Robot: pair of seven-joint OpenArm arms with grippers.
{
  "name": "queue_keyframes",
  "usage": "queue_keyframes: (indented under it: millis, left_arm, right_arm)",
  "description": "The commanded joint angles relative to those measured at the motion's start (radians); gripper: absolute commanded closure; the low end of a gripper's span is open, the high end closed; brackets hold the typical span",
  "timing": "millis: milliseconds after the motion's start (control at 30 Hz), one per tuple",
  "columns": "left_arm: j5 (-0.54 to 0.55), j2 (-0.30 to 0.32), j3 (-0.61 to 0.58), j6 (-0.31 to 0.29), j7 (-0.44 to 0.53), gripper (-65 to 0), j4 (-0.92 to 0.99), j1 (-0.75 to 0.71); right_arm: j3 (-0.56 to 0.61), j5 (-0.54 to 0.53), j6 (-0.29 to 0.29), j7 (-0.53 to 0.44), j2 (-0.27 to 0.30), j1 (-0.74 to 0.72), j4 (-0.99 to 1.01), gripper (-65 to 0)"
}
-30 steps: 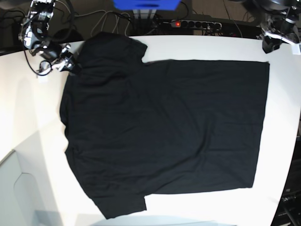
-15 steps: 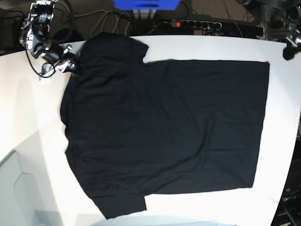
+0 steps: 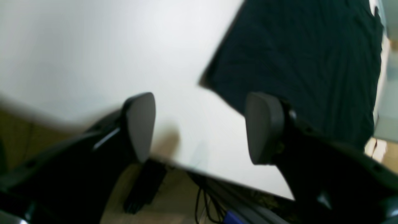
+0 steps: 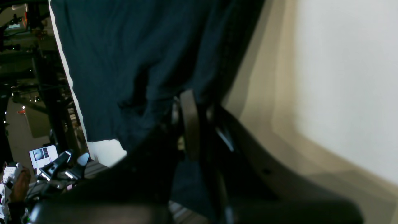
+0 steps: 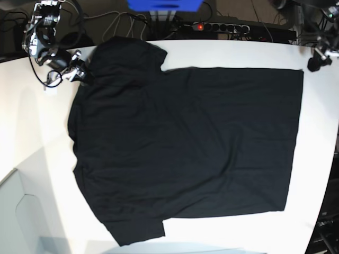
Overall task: Fold the T-shirt properly
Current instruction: 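Grasp the shirt's shoulder corners with both grippers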
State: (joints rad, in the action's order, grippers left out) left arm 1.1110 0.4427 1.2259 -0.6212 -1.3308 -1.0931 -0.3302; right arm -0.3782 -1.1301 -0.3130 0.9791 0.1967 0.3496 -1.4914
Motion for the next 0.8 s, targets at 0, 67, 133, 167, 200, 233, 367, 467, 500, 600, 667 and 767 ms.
queue_keyframes:
  millis: [0, 67, 133, 167, 200, 233, 367, 467, 500, 600, 667, 767]
  left_arm:
    - [0.005, 0.026, 0.007, -0.002, 0.024, -43.2, -0.014, 0.0]
    - [-0.029, 0.025, 0.007, -0.002, 0.058, -43.2, -0.014, 0.012]
    - [-0.067, 0.018, 0.005, -0.002, 0.069, -43.2, -0.012, 0.039]
    - [-0.088, 0.011, 0.005, -0.002, 0.069, -43.2, -0.012, 0.052]
    - [-0.107, 0.008, 0.005, -0.002, 0.067, -43.2, -0.012, 0.064]
    - [-0.118, 0.006, 0.005, -0.002, 0.067, -43.2, -0.012, 0.073]
    - [-0.15, -0.005, 0.005, -0.002, 0.075, -43.2, -0.012, 0.085]
    - [-0.165, -0.023, -0.024, -0.002, 0.076, -43.2, -0.012, 0.108]
    - [-0.174, -0.026, -0.034, -0.002, 0.076, -43.2, -0.012, 0.113]
    - [-0.207, -0.049, -0.067, -0.002, 0.076, -43.2, -0.012, 0.121]
    - [-0.217, -0.069, -0.082, -0.002, 0.078, -43.2, -0.012, 0.121]
    - [-0.216, -0.089, -0.087, -0.002, 0.078, -43.2, -0.012, 0.121]
  right_arm:
    - [0.006, -0.031, 0.005, 0.011, -0.003, -0.001, -0.004, 0.0]
    - [0.006, -0.031, 0.005, 0.011, -0.001, -0.001, -0.004, 0.0]
    - [0.006, -0.031, 0.005, 0.011, -0.001, 0.001, -0.004, 0.0]
    - [0.006, -0.031, 0.005, 0.011, -0.001, 0.001, -0.004, 0.0]
    - [0.006, -0.031, 0.005, 0.011, -0.003, -0.001, -0.004, 0.0]
    - [0.006, -0.031, 0.005, 0.011, -0.004, -0.001, -0.004, 0.0]
    - [0.006, -0.031, 0.005, 0.013, -0.004, -0.001, -0.004, 0.0]
    - [0.006, -0.031, 0.005, 0.013, -0.004, -0.001, -0.004, 0.0]
    - [0.006, -0.031, 0.005, 0.013, -0.004, -0.001, -0.004, 0.0]
    - [0.006, -0.031, 0.005, 0.013, -0.004, -0.001, -0.004, 0.0]
    - [0.006, -0.031, 0.005, 0.013, -0.004, -0.001, -0.004, 0.0]
    - [0.006, -0.031, 0.005, 0.013, -0.004, -0.001, -0.004, 0.0]
